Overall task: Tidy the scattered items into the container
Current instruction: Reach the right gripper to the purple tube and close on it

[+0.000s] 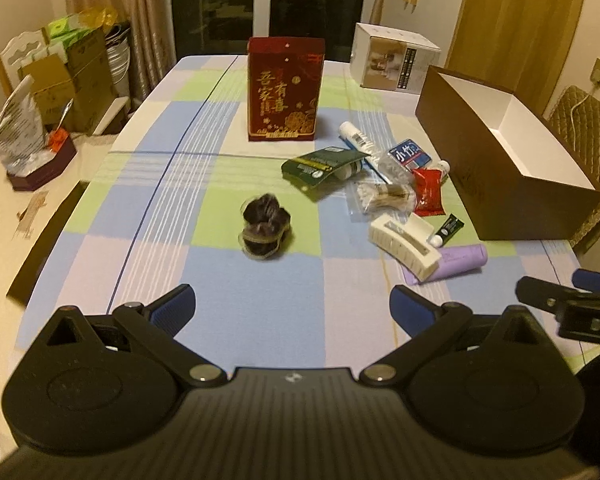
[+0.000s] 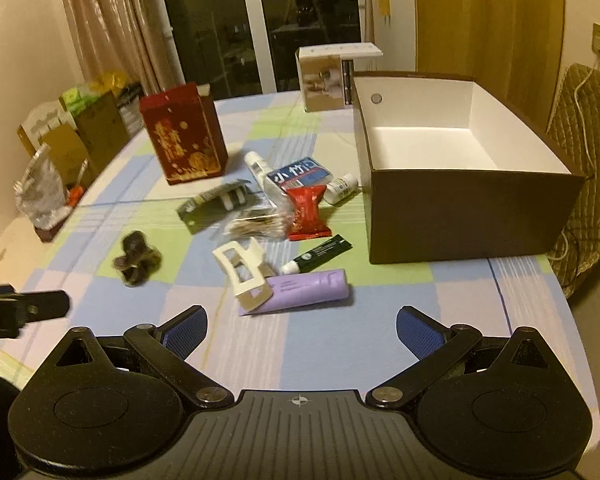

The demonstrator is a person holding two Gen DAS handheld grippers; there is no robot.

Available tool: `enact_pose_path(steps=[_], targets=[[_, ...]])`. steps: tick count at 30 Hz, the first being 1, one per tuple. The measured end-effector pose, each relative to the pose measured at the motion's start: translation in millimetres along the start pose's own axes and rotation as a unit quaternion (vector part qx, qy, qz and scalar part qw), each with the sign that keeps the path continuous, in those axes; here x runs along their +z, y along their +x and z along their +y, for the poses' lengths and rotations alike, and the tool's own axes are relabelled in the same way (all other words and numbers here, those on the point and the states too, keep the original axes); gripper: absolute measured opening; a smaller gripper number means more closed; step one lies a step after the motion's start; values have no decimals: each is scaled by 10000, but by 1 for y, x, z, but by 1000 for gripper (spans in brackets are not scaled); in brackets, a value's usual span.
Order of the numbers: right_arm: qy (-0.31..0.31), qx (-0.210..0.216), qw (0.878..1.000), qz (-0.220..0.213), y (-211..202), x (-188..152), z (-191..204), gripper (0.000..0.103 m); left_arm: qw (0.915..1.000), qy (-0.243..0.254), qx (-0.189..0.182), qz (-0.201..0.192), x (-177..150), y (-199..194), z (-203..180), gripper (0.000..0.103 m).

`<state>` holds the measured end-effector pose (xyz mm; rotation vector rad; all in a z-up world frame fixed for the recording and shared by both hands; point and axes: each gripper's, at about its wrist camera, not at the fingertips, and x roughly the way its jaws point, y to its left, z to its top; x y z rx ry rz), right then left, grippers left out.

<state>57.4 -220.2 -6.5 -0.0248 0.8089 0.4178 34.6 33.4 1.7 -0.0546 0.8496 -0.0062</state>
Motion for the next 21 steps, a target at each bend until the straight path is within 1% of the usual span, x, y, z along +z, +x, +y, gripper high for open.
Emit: enact_pose_path(steps=[3,6,9,11,13,14,18,19,20,21], targets=[[-231,-2,9997,41,17,6,-3,103,10000,77,-58,-17,5,9,3,101],[-764,125,9969,153,36,13,-4,103,9999,97,-94,39,6,18,7,101],[-1388,266,9894,320,57,20,-2,103,9998,97,-88,132,8,26,9,101],[-1884,379,9802,467,71,22,0,103,9998,64,-107,154,8,28,11,101],[-2430,538,9668,576,82,21,4,103,9998,30,-132,149,10,29,12,101],[-2760,591,9575,591,87,20,7,103,9998,6,-146,140,10,29,13,101],[-4002,886,9099,648,106,5,16,103,9997,-86,-180,168,11,31,15,101],[-4207,923,8998,702,111,3,15,103,9996,-97,-184,187,12,32,15,101],[-4328,957,8932,753,118,2,15,103,9996,-98,-185,204,12,33,15,101],[-4406,985,8886,814,124,0,13,96,9996,-90,-187,214,12,33,15,101]])
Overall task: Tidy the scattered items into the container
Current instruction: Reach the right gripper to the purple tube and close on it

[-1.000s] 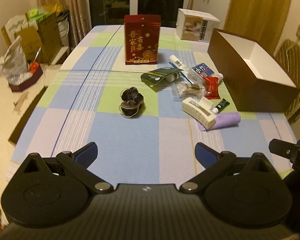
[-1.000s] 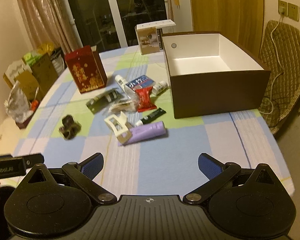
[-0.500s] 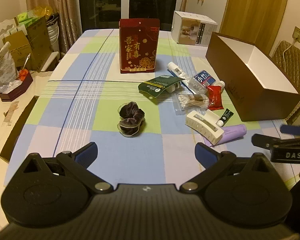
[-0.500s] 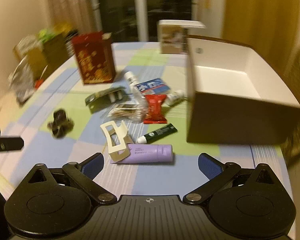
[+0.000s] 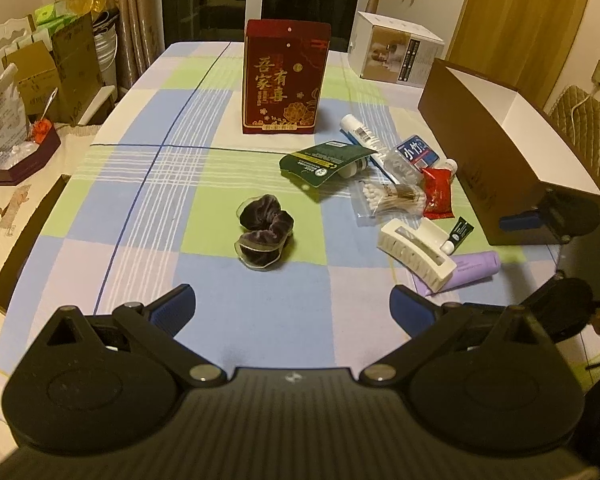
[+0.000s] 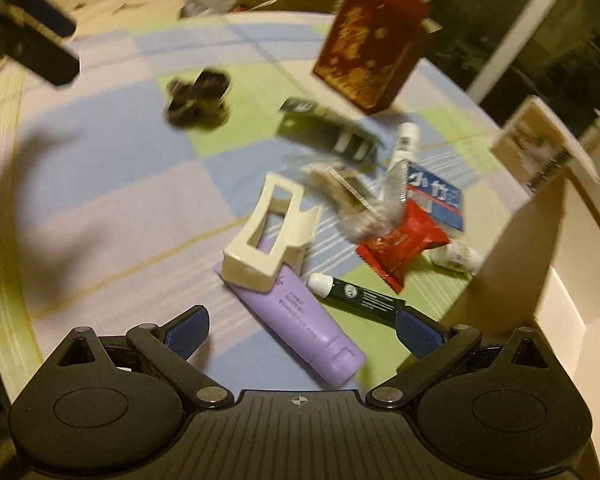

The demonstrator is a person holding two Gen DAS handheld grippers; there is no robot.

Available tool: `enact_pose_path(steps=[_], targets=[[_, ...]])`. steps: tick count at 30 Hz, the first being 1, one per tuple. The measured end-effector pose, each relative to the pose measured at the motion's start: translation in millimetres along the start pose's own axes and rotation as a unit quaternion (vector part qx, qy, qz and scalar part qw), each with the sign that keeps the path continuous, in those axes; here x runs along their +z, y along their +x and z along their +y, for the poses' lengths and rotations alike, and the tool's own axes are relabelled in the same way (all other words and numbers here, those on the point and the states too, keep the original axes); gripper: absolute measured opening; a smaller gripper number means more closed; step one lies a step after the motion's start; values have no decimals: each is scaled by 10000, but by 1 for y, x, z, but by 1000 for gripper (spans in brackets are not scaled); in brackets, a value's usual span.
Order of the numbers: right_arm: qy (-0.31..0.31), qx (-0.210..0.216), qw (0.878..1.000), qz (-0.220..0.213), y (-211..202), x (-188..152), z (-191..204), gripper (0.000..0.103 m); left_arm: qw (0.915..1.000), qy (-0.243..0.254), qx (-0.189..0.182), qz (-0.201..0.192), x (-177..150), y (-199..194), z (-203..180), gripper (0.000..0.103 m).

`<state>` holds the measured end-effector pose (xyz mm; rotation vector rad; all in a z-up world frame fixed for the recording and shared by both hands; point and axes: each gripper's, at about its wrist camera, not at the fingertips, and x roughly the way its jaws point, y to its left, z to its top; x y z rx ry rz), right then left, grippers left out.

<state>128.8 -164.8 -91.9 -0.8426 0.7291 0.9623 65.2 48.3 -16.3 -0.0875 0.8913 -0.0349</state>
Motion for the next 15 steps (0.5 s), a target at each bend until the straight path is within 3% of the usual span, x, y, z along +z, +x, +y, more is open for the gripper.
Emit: enact_pose_path(steps=[1,2,13,15], targets=[[-64,70,9999,87,6,-2,-3,82,10000,8,-6,4,0,0,0,101],[-108,122,9997,201,11,-3,-6,79,10000,13,-20,8,0,0,0,101],[-55,499,9980,375,19,-6,-28,78,10000,-14,-87,21,3,4,2,101],[63,571,9975,415,18,-7,-29,67,10000,14,-76,23,3,4,0,101]])
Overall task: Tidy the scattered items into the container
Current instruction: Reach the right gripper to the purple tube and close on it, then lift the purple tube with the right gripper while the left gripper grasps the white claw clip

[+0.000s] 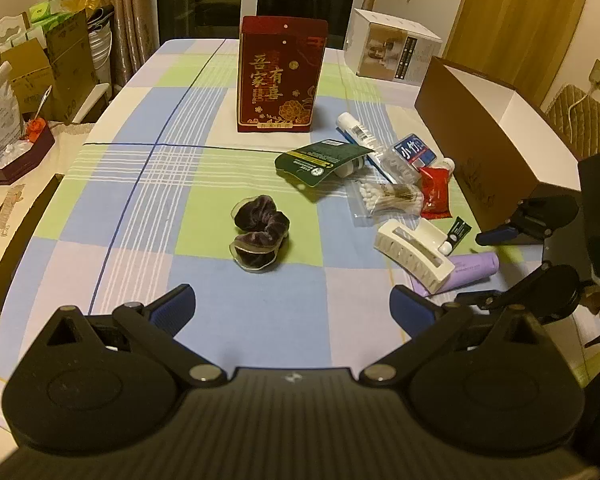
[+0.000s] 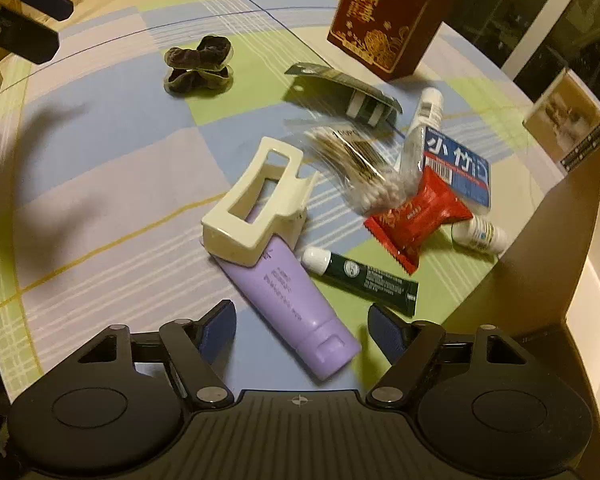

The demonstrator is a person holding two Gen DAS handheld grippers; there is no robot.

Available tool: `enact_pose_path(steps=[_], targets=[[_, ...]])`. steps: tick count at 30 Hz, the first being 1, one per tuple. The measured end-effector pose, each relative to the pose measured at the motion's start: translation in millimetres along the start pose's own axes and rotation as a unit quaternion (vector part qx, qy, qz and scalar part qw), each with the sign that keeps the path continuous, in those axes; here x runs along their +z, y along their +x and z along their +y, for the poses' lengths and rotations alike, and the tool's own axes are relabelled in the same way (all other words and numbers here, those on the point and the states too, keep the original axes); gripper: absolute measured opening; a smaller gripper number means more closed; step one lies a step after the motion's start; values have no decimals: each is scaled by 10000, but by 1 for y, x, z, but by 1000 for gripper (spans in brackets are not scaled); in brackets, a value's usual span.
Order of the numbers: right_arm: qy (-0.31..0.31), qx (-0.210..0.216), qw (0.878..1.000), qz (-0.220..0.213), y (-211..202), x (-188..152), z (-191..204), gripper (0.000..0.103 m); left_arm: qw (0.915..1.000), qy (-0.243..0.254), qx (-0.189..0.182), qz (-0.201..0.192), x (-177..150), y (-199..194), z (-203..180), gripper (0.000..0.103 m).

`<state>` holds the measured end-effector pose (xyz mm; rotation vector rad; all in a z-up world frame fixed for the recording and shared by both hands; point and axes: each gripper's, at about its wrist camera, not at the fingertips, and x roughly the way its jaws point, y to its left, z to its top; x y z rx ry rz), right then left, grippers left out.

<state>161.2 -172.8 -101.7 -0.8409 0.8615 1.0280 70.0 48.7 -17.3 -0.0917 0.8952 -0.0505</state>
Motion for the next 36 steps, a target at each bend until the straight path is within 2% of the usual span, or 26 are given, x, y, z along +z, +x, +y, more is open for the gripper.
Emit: enact_pose_path(steps=[2,4,6,10,19,21,28,32,36], targets=[[146,88,9998,80,-2,-1,0,61,10000,13,0,-2,0,0,-1,101],[179,167,9995,175,-5,-2,2,47,10000,2,-3,-10,0,0,-1,101],[215,271,9989,306,-8,-4,6,38,10000,16,-6,-28,0,-1,-2,101],[416,378,9975,422,-12,-9,11,37,9999,111,2,-29,0,0,-7,101],[1293,484,9898,345,-9,-11,2,37,9996,273,-42,-20,0,2,-15,101],[1387,421,9888,368,-11,-11,2,31,9995,310,-41,-13,1,2,-16,101],[1823,346,9819,374,-29,-19,10,30,9985,512,-184,41,7,10,-23,100],[2037,235,9780,389,-44,-27,17,30,9947,941,-416,6,16,19,-34,97],[2277,139,9730,347,-59,-37,23,30,9825,1732,-677,-58,23,34,-51,97]])
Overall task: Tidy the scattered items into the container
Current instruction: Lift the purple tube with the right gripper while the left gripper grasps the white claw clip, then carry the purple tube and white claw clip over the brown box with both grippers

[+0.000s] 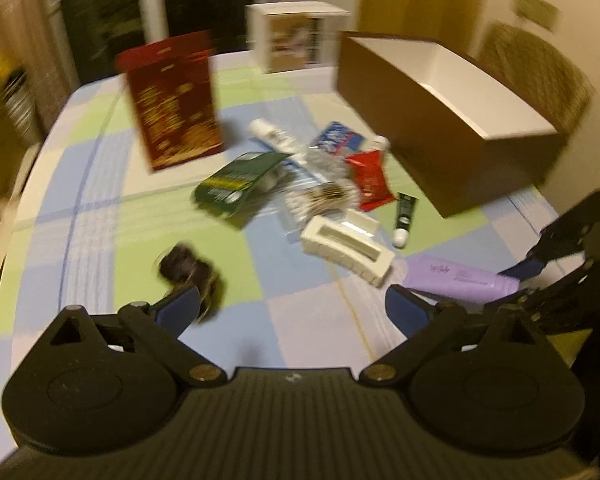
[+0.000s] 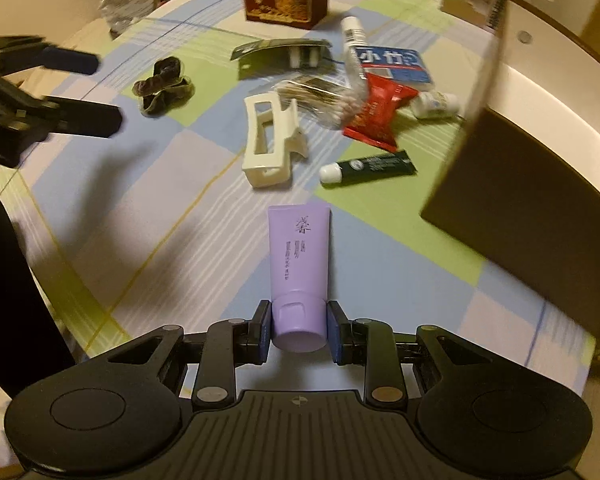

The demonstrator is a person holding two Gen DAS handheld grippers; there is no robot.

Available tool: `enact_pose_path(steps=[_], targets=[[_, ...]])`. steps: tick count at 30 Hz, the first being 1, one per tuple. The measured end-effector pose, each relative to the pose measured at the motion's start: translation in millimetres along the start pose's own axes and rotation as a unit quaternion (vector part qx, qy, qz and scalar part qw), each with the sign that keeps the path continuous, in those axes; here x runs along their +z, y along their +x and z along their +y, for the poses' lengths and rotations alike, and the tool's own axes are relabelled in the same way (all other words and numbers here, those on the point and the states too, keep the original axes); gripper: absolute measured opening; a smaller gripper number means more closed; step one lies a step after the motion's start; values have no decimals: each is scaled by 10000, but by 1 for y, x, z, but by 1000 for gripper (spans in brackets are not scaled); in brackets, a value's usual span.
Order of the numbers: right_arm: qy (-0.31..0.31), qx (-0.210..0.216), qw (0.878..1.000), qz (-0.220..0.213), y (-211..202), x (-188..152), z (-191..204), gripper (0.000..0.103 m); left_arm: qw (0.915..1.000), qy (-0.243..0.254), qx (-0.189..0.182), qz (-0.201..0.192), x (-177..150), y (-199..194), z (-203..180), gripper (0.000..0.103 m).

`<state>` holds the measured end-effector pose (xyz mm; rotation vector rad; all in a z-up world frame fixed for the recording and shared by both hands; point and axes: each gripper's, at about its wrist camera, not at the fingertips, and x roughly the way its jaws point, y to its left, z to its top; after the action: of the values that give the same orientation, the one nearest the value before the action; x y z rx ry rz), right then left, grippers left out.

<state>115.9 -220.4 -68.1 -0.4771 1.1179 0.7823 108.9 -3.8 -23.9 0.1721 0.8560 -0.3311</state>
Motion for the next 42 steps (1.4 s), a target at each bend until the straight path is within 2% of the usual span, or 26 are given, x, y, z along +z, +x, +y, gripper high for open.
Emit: enact_pose_path(steps=[3,6,14,23,30,42], targets=[[143,-23,9998,-98,-10,-9,0,30,9974,673,-208,-124,5,16,-11,98],[302,-56,9993,-191,-18,-17,0,30,9926,1135,-412,-132,8,37,-20,102],[587,-128,9974,-400,-26,-23,-6,30,9826,1729,-672,90,10,88,-31,102],[716,-110,9966,-395,-22,-26,-11,30,9783,1887,-820,250,15,119,-35,101],[758,-96,9963,-403,-21,-26,-12,30,9771,1925,-828,379,19,130,-37,88],[721,-145,9963,-436,-20,-24,-12,30,9805,1803,-686,374,10,108,-42,86]])
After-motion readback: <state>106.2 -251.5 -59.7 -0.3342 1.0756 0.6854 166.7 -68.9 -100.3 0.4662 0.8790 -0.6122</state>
